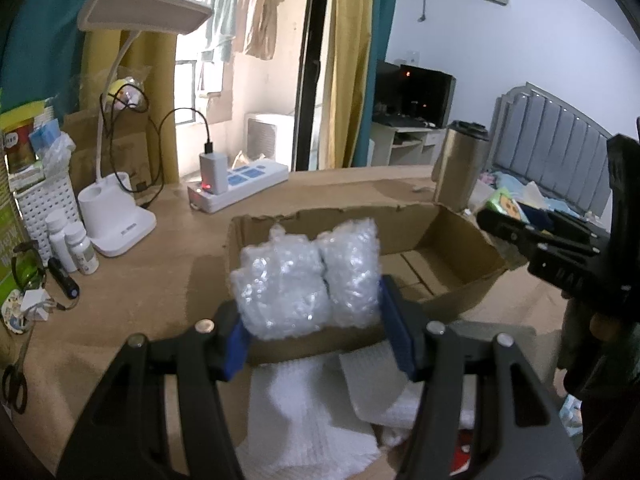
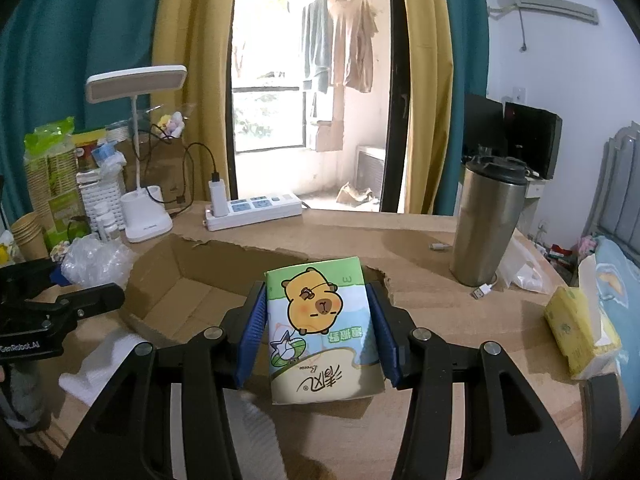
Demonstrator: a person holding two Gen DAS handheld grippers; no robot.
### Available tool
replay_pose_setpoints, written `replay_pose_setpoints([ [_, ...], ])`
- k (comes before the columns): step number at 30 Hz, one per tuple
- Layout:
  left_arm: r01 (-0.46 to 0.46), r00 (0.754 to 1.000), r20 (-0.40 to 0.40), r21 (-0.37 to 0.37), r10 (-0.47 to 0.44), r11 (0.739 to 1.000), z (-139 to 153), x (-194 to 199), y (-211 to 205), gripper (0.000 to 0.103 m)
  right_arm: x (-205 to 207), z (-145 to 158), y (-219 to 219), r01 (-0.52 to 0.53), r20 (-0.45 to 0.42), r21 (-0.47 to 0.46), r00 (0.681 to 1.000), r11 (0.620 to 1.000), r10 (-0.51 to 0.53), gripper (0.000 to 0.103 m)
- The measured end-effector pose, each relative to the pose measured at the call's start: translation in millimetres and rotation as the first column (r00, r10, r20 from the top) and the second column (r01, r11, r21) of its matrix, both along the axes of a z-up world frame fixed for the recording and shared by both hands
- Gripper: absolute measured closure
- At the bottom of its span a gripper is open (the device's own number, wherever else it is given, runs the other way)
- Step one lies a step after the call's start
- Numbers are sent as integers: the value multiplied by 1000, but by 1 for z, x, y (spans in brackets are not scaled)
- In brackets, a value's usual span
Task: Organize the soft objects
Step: 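Carry the tissue pack into the box with the right gripper while the left gripper grasps bubble-wrap bags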
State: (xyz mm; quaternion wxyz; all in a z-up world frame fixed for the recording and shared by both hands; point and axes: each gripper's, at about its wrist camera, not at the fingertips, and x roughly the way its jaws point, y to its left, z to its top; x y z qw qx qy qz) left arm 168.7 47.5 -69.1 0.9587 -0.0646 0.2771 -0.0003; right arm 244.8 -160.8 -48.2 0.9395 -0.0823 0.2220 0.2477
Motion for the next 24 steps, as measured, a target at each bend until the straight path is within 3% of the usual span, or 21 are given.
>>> replay_pose_setpoints([
  [10, -37, 999, -37, -16, 37, 999, -8, 20, 14, 44, 25, 2, 5, 17, -14, 21, 1000, 1000, -17, 51],
  [24, -45, 996, -81, -8, 44, 999, -16, 28, 16, 42, 43, -22, 8, 36, -101, -26, 994, 999, -38, 50],
])
